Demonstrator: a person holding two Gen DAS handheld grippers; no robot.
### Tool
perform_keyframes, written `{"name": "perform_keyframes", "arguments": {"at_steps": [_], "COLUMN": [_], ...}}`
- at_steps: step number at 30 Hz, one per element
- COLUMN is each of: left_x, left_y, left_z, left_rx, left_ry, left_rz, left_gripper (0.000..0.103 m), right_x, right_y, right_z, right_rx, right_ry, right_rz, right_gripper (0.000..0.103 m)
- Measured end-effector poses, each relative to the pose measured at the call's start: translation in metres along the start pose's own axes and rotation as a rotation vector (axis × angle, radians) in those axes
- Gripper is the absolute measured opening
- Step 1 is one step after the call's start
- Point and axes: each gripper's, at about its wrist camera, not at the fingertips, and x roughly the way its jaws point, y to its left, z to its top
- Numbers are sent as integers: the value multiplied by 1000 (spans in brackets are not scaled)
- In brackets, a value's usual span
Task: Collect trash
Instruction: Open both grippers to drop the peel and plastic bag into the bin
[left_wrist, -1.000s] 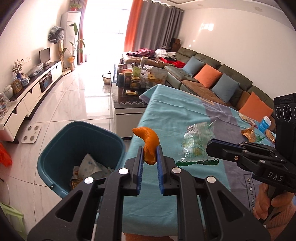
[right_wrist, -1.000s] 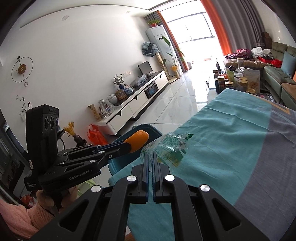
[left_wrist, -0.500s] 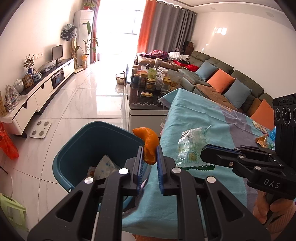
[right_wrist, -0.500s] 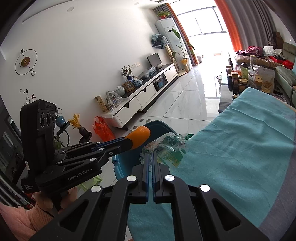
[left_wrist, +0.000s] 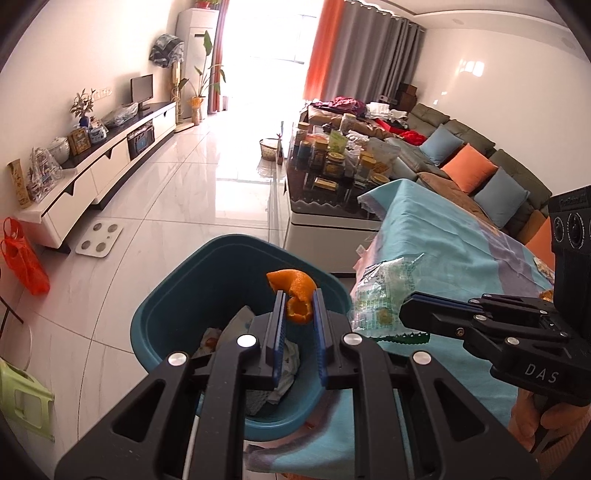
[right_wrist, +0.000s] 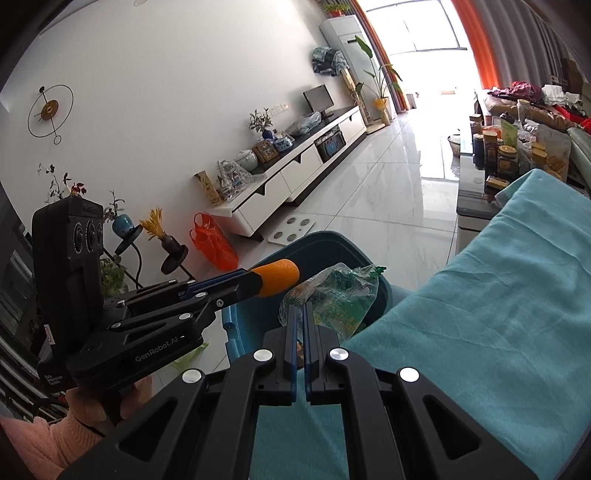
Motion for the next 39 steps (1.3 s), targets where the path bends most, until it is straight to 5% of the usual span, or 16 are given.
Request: {"name": "perform_keyframes", "arguments": {"at_steps": [22, 30, 32, 39], "left_x": [38, 28, 22, -2], "left_y": [40, 40, 36, 0], "left_z": [-9, -9, -8, -4], "left_rx": [-100, -98, -91, -11], "left_ry": [75, 45, 25, -42], "left_rz": [17, 14, 8, -63], "left_gripper": [18, 49, 52, 62], "right_x": [64, 49, 37, -23], "right_y": [11, 2, -1, -17], "right_z": [17, 11, 8, -10], "right_rx": [-15, 24, 37, 47], "right_ry": [153, 123, 103, 5], "right_rz": [-27, -23, -22, -57], "right_gripper": [5, 15, 24, 29]}}
